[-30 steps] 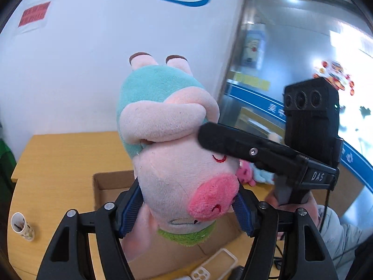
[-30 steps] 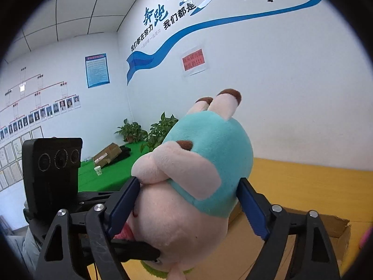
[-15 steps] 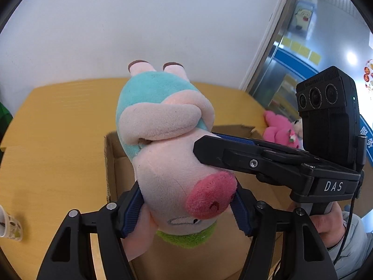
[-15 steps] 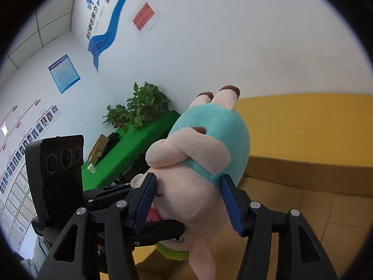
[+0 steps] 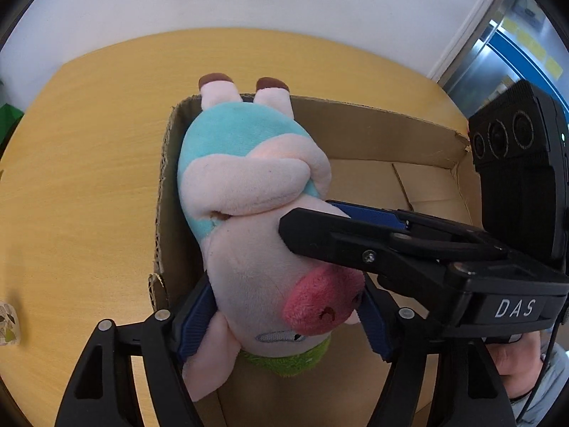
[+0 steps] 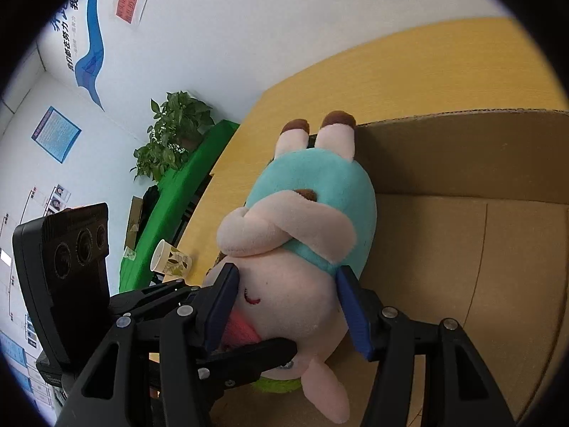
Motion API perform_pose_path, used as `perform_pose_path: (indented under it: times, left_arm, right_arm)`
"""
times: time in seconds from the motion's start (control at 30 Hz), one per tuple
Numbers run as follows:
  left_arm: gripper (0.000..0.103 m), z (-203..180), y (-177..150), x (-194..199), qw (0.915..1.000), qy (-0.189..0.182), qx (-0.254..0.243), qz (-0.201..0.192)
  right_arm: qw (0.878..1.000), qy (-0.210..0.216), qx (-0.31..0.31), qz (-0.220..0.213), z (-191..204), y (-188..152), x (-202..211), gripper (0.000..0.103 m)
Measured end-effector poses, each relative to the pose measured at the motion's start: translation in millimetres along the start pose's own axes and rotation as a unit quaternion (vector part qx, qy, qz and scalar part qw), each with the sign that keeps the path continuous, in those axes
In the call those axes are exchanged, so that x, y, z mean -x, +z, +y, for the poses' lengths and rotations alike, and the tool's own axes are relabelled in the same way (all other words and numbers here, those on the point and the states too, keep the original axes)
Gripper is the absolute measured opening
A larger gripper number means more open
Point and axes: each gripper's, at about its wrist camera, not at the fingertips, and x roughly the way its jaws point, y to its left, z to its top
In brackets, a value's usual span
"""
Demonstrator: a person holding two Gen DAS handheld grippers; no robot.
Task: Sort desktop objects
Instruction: 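Lower the plush pig into the cardboard box and open both tools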
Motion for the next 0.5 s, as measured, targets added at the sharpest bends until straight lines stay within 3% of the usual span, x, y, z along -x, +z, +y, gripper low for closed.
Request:
perform_pose_path:
  times: [0.1, 0.2, 0.43, 0.5]
  left_arm:
    - [0.075, -9.2, -0.9, 3.1, 0.9999, 0.009, 0.008, -0.001]
    - [0.075, -13.7, -9.3, 20.0, 0.9987, 0.042, 0.004, -0.028]
    - [0.08, -20.2, -52.5, 75.4, 0.9932, 0.081, 0.002, -0.084]
    - [0.08, -16.2, -70.5, 92.1, 0.9921, 0.075, 0.005, -0.101]
  right_arm:
    - [1.0, -0.001, -0.01, 0.004, 9.0, 9.8, -5.9, 0.061]
    - [1.0, -0.014, -0.004, 0.014, 14.8, 8.3, -10.6, 0.068]
    - [1.0, -0.006, -0.013, 0.013, 12.8, 7.9, -10.2, 0.07]
    - [1.0, -0.001, -0.008, 0.009, 21.6, 9.1, -3.2, 0.07]
